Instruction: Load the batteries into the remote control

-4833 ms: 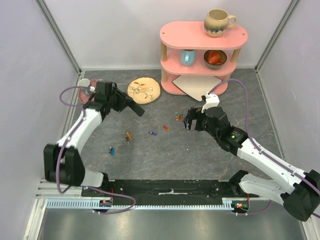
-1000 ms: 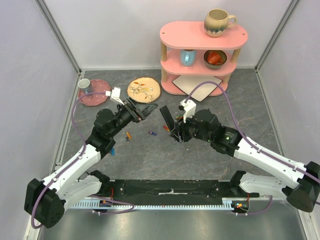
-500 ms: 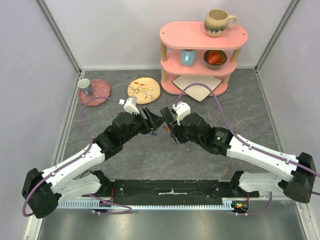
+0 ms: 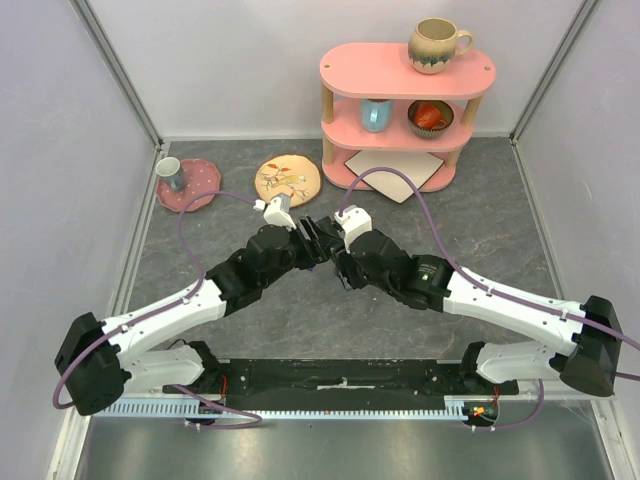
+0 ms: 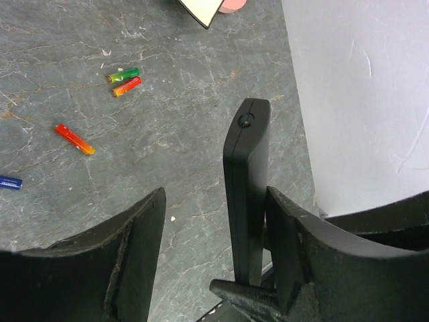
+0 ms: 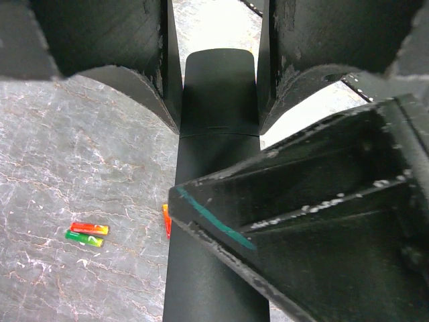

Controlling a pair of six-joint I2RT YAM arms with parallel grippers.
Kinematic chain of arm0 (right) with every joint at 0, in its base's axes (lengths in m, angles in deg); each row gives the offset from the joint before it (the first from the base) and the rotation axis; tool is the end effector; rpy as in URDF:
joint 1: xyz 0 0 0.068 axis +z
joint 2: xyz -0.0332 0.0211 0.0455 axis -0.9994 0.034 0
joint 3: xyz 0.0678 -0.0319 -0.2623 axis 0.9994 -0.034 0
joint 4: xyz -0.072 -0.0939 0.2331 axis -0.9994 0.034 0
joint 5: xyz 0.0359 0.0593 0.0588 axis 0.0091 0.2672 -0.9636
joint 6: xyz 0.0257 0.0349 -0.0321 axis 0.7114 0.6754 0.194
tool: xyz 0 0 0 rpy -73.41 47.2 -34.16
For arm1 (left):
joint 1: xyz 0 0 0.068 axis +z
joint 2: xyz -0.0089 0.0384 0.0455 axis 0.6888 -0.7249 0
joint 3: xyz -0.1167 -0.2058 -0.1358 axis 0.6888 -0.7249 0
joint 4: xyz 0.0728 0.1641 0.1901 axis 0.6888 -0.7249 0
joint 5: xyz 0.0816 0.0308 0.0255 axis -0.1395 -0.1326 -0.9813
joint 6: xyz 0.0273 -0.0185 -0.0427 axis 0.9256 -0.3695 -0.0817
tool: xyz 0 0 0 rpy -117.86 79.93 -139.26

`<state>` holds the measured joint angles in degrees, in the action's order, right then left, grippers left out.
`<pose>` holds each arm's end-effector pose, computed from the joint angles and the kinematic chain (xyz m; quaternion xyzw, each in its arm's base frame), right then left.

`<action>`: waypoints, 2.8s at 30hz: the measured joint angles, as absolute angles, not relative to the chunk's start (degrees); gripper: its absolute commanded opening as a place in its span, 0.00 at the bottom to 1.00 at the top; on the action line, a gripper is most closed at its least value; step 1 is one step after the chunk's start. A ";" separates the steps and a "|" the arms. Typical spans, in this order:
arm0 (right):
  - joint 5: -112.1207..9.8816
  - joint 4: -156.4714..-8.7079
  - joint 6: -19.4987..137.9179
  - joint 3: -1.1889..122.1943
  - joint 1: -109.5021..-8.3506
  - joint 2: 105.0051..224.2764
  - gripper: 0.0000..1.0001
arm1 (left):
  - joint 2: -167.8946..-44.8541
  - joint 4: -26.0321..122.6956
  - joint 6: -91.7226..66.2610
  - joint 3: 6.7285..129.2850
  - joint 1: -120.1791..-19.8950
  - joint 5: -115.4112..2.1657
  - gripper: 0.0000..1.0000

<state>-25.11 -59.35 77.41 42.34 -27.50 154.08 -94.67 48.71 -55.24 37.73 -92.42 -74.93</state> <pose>0.1427 0.2299 0.3007 -0.2015 0.8627 0.1950 0.4209 0.1729 -0.1885 0.2788 -0.0875 0.8095 -0.4064 0.4146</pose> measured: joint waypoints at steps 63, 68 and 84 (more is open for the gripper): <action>-37.74 -89.12 104.88 16.29 -38.47 131.04 0.95 | -87.57 101.91 -47.17 14.12 -91.98 -79.41 0.02; -42.86 -97.16 108.97 15.22 -39.13 135.26 0.91 | -88.38 102.21 -47.11 14.12 -91.98 -79.39 0.02; -49.24 -110.80 114.37 15.22 -39.96 145.47 0.75 | -88.27 102.08 -46.01 14.12 -91.98 -79.47 0.02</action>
